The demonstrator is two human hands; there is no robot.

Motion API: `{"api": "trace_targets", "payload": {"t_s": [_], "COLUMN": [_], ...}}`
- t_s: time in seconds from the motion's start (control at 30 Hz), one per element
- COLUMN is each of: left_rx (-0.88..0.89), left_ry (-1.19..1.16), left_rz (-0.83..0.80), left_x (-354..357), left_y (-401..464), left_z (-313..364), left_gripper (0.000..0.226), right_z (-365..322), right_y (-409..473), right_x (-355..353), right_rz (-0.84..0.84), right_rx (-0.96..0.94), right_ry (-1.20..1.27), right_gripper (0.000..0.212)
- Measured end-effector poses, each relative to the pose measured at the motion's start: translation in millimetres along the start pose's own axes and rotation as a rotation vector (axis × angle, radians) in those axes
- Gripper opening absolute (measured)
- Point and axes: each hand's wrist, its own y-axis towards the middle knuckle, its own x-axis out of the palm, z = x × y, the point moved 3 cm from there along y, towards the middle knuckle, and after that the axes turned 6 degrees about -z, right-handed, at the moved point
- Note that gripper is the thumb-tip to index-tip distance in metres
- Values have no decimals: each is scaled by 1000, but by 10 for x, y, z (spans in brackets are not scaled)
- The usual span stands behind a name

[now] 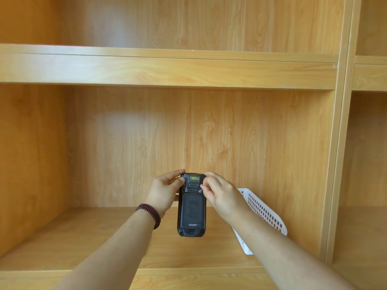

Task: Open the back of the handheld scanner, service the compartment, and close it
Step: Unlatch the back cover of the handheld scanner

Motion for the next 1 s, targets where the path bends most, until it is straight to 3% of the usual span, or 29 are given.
{"api": "trace_targets", "payload": {"t_s": [0.23, 0.47, 1.0], "left_rx": [-1, 7, 35], "left_ry": [-46, -57, -66], "left_rz": [65, 68, 64], "left_x": [-1, 13, 50], "left_y": [-14, -2, -52], "left_z": [-44, -1, 13], "left_gripper": [27, 30, 29], "right_z": [-43, -128, -196], "right_y": [-104, -185, -150], "right_x": [-7, 173, 177], "right_rz": [126, 210, 301], "right_rx": [394, 742, 843], "right_ry": [357, 481, 649], "right_gripper": [11, 11, 3]}}
